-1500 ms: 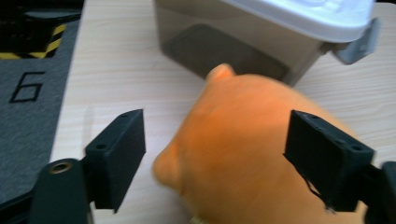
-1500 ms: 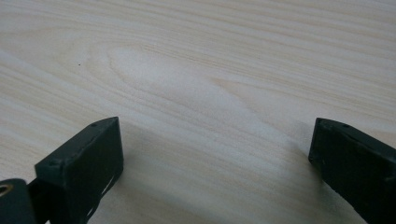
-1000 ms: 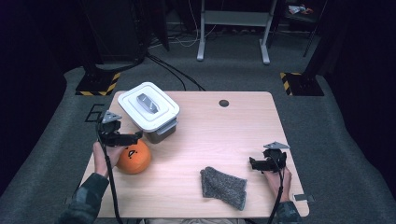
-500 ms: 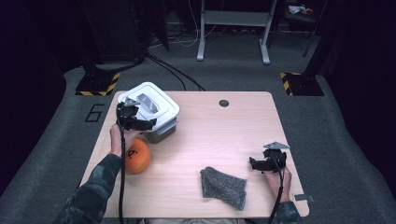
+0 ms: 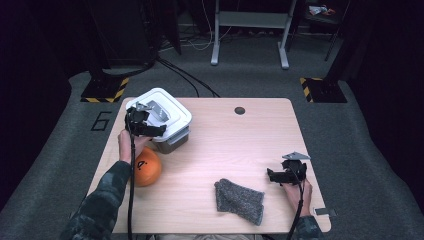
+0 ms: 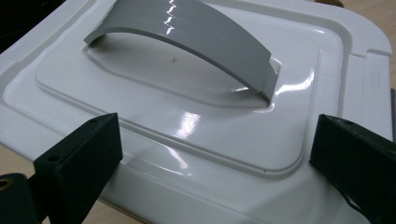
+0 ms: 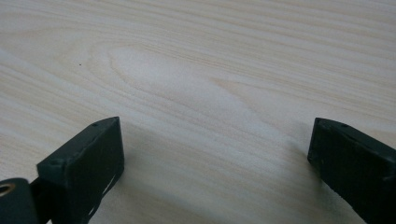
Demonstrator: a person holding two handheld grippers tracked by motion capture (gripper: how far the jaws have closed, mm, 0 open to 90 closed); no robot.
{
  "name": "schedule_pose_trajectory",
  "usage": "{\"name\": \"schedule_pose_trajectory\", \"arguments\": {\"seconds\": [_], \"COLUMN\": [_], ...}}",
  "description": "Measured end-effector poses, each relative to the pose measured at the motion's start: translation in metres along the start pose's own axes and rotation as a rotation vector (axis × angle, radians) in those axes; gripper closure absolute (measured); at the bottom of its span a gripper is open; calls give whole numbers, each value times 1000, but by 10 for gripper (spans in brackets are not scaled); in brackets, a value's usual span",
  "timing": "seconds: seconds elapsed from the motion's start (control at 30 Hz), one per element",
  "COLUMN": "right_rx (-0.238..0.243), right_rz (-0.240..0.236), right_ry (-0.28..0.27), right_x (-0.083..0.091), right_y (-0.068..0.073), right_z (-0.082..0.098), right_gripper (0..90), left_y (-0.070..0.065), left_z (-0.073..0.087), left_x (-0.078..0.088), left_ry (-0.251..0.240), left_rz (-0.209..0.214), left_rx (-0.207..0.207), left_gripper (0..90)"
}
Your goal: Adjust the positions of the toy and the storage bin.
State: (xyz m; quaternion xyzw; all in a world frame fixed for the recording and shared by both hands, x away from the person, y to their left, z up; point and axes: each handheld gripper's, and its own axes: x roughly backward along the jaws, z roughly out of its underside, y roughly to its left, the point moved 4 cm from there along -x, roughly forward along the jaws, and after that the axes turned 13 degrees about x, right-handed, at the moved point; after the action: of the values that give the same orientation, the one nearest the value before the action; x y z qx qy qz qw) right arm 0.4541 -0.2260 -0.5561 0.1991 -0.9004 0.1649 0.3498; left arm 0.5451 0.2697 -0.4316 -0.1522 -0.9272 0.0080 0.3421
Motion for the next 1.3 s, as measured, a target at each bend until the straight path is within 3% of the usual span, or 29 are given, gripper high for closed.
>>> {"name": "schedule_pose_trajectory", "arguments": {"seconds": [0.33, 0.93, 1.3], "right_rx": [-1, 0, -1], "right_rz": [0, 0, 1], "right_ry": [0, 0, -1], "right_x": [0, 0, 0], "right_y": [0, 0, 0], "right_z": [0, 0, 0], "right_gripper": [28, 29, 30], "left_y": [-7, -13, -26], "left_z": [2, 1, 0], "left_x": [-3, -5, -6], "left_ry": [1, 5, 27], "left_rz": [37, 35, 39], "left_rx": [30, 23, 1], "left_gripper": [27, 29, 43]}}
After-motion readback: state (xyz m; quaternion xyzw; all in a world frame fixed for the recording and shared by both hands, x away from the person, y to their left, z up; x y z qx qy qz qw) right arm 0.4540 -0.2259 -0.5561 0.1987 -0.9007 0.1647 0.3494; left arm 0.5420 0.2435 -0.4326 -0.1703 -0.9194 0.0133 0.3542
